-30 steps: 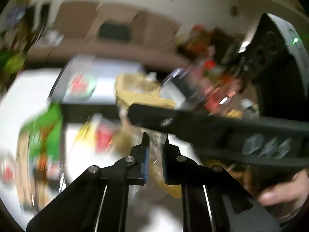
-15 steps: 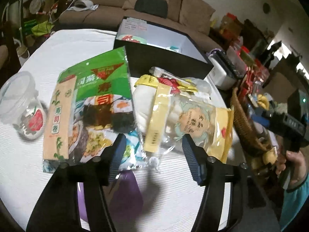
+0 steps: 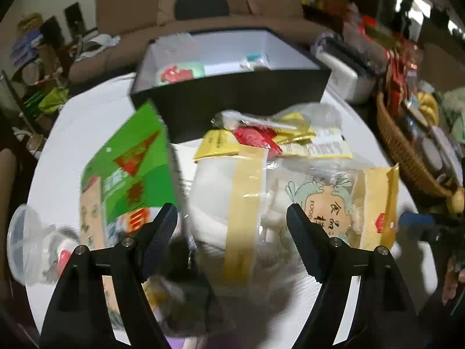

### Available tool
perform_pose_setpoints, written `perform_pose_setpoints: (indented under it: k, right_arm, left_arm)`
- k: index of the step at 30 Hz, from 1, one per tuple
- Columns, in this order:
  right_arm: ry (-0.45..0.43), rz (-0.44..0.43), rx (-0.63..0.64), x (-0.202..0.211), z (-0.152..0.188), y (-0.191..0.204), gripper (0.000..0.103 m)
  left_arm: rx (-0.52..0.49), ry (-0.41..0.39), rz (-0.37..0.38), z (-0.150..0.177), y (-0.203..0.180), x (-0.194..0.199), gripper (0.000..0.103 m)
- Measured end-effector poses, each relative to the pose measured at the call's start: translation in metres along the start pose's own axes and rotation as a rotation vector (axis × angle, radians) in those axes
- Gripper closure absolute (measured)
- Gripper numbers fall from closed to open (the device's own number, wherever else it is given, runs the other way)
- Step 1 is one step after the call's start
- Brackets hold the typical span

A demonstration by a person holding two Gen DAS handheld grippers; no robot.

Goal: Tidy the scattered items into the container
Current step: 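Carry both bread bags over the black box and lower them inside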

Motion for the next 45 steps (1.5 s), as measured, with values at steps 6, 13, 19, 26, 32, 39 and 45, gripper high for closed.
perform_pose_setpoints:
  k: [6, 13, 19, 26, 32, 39, 45]
  right_arm:
    - [0.015, 0.004, 0.015, -0.022, -0.001, 0.009, 0.04]
    - [-0.018, 0.0, 0.003, -0.023, -0.008, 0.002, 0.07]
    - [0.011, 0.051, 0.0, -0.033, -0.009, -0.006, 0.062]
    - [0.0, -0.004, 0.015, -0.026, -0.011, 0.004, 0.064]
    - [-0.064, -0.024, 0.057, 0.002, -0.028, 0.024, 0.064]
    - [-0.157, -0.077, 0.119, 0.038, -0.117, 0.069, 0.064]
    - [-0.151, -0.067, 0.185, 0.015, -0.229, 0.119, 0.064]
  left_arm:
    - [-0.012, 0.044, 0.07, 0.002, -0.01, -0.023, 0.034]
    - [0.021, 0.036, 0.181, 0.006, -0.015, -0.023, 0.067]
    - [0.006, 0.038, 0.111, 0.006, -0.013, -0.026, 0.052]
    - [0.035, 0.029, 0.222, 0.003, -0.021, -0.021, 0.075]
    - [0.045, -0.064, 0.284, -0.021, -0.026, 0.025, 0.075]
    - [0.043, -0.138, 0.242, -0.093, -0.004, 0.072, 0.075]
    - [0.086, -0.145, 0.167, -0.177, 0.044, 0.066, 0.075]
Point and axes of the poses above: each gripper's, at about its wrist camera, not at the fingertips, and x roughly against the way its jaws point, y to its left, z to its underside, the point moved 4 cm from there along -x, roughly the way its jaws point, and after that the axes turned 10 degrees about z, right-handed, at the moved point
